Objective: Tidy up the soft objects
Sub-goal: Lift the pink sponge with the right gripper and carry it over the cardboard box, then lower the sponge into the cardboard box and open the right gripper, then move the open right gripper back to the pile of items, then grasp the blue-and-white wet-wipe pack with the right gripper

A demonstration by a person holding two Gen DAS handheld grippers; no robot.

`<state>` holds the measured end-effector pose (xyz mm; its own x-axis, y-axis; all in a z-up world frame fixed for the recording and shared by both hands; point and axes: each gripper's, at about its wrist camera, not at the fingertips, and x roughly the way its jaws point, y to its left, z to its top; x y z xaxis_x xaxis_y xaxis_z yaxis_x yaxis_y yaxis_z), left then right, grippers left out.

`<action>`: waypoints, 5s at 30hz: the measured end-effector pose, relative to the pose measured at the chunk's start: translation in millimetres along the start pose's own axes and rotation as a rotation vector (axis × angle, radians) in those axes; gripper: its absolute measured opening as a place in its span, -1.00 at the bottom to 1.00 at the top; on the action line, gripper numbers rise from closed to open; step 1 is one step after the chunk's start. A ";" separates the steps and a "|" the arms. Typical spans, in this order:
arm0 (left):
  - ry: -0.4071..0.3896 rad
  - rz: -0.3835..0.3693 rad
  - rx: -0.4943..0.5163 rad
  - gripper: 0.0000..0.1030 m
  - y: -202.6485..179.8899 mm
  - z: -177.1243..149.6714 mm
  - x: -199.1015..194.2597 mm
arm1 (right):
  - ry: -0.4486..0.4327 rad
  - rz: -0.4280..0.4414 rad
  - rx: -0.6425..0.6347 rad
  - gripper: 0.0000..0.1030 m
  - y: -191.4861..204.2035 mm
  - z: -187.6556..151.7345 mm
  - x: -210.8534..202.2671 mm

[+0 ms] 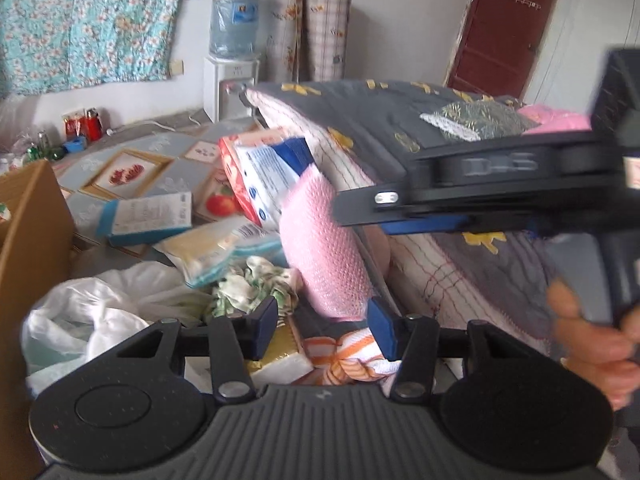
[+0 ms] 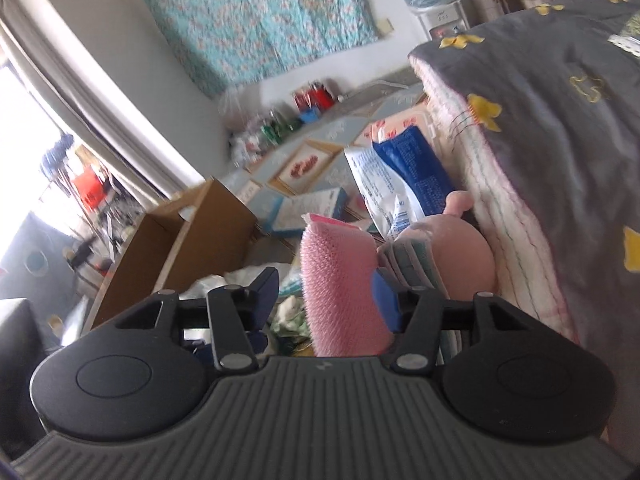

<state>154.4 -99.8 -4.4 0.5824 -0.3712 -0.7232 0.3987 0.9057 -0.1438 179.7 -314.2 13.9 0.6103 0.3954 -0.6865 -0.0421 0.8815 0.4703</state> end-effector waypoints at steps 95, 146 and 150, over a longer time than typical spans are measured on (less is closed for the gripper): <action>-0.274 0.476 -0.619 0.84 284.0 -97.8 -192.2 | 0.535 -0.072 -0.182 -0.05 337.3 77.7 397.4; -0.161 0.228 -0.230 0.76 82.0 29.7 -70.0 | -0.013 0.033 -0.049 0.37 29.0 90.1 -25.3; -0.133 0.201 -0.213 0.70 78.0 49.5 -49.3 | -0.009 0.011 0.004 0.33 8.4 100.6 -4.7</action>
<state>191.9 -21.0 53.4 0.7272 -0.1916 -0.6591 0.1173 0.9808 -0.1557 256.0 -334.6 76.8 0.6169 0.4027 -0.6762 -0.0455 0.8759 0.4803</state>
